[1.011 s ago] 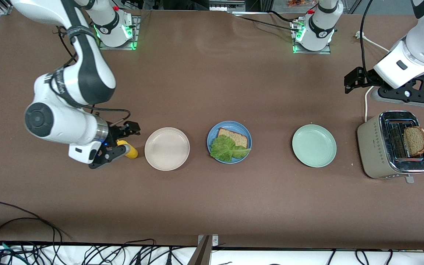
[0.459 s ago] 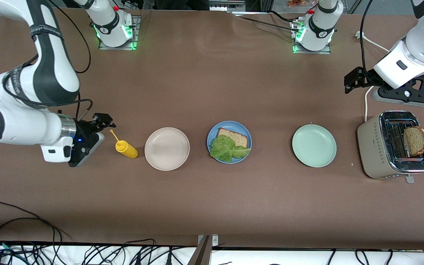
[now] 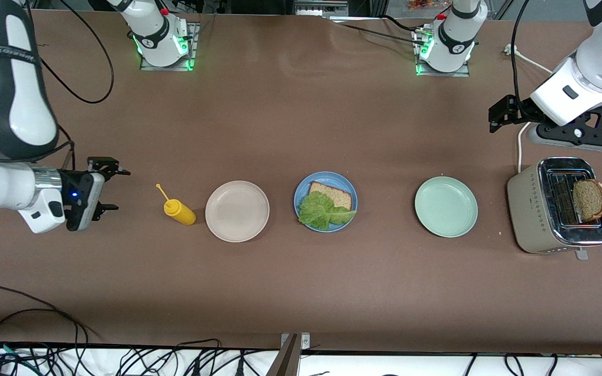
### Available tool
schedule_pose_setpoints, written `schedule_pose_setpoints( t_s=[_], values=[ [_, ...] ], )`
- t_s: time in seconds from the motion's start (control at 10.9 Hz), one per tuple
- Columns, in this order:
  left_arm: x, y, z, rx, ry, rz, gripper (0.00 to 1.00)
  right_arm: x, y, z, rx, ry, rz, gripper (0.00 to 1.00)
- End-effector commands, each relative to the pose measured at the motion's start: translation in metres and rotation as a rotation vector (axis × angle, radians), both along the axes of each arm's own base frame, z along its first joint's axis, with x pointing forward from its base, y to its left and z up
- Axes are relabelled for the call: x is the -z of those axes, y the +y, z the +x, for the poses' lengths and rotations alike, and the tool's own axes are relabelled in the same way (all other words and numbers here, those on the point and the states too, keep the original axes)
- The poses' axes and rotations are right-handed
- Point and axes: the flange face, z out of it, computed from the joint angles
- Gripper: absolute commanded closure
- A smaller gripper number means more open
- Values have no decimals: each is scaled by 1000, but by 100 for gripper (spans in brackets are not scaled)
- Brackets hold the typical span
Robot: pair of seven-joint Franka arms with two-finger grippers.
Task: Make sandwich in blue plate with both arms
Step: 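Move the right gripper back past the cream plate toward the yellow bottle, then close the right gripper around the yellow squeeze bottle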
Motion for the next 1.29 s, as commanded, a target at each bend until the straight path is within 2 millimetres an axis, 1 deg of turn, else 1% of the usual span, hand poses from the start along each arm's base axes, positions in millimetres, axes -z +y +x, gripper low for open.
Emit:
schedule_pose_setpoints(
  t_s=[0.0,0.09,0.18,0.28,0.37,0.55,0.64,0.74,0.92,1.19],
  values=[
    [-7,-1,-3,-9,2,-18,0,32,-33,3,-140,-45,180,0],
    [-8,-1,-3,-8,0,-18,0,49,-43,5,-172,-59,244,0],
    [-7,-3,-3,-6,2,-18,0,58,-49,7,-211,-99,302,0],
    [-8,-1,-3,-8,0,-18,0,68,-54,6,-222,-101,328,0],
    [-7,-2,-3,-8,2,-17,0,78,-66,6,-234,-111,346,0],
    [-7,-2,-3,-8,2,-17,0,94,-77,7,-267,-150,393,0],
    [-7,-2,-3,-8,2,-17,0,107,-86,9,-296,-195,434,0],
    [-7,-3,-3,-6,2,-18,0,127,-93,10,-318,-240,495,0],
    [-7,-2,-3,-6,2,-17,0,163,-96,8,-325,-294,611,0],
    [-7,-2,-3,-8,2,-17,0,203,-91,6,-332,-343,705,0]
  ],
)
